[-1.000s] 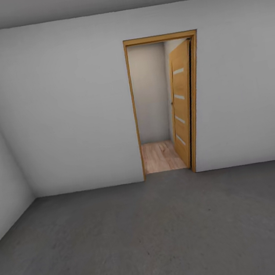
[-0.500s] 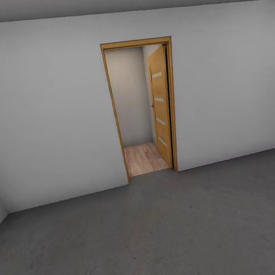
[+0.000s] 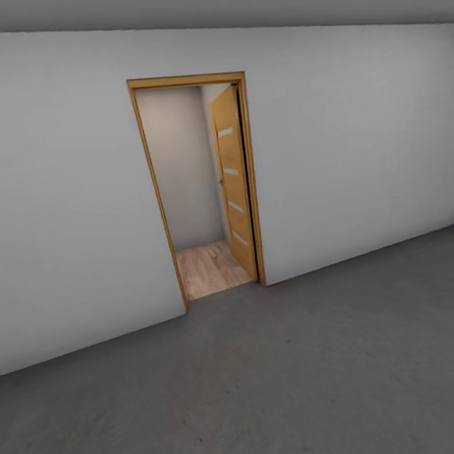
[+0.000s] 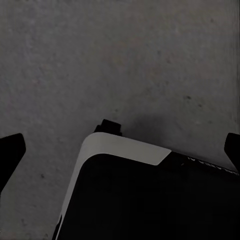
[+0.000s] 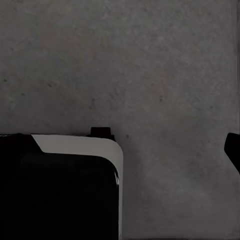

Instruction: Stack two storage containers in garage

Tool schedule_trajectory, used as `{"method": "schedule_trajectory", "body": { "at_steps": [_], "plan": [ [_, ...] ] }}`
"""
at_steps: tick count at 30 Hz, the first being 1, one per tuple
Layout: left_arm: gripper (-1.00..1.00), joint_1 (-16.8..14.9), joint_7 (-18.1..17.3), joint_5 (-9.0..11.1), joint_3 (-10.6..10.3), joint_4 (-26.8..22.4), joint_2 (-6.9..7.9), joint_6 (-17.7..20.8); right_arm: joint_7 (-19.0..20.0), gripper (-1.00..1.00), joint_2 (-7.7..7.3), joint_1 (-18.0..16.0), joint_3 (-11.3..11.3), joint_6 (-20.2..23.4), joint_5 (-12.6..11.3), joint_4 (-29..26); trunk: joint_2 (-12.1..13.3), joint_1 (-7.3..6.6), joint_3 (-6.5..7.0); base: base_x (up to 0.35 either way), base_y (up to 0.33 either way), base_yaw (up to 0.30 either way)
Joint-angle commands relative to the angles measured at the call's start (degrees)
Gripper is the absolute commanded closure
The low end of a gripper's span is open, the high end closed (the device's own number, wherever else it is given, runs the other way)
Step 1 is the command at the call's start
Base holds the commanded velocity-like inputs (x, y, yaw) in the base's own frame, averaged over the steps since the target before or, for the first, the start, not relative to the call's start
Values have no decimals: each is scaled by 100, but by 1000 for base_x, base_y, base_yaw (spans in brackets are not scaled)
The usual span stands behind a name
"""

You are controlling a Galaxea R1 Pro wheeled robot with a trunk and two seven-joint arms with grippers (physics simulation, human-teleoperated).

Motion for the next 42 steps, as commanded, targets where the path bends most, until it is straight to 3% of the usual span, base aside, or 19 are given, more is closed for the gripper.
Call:
{"method": "schedule_trajectory", "body": {
  "at_steps": [1,10,17,42],
  "plan": [
    [-100,-2,15,43,-49,-1,0,-13,-24,-100,-1,-9,-46,-29,60,19,-6,1,-4,0,0,-286],
    [-100,-2,15,43,-49,-1,-1,-13,-24,-100,-1,-8,-45,-29,60,19,-6,1,32,0,0,-277],
    [-100,-2,11,31,-56,-1,-8,-13,-21,-100,-11,-7,-40,-15,68,19,-6,1,42,77,0,-75],
    [-100,-2,6,-32,-67,-1,-17,-6,-79,-100,-15,-9,-9,5,102,10,-6,1,42,314,0,-2]
  ]
}}
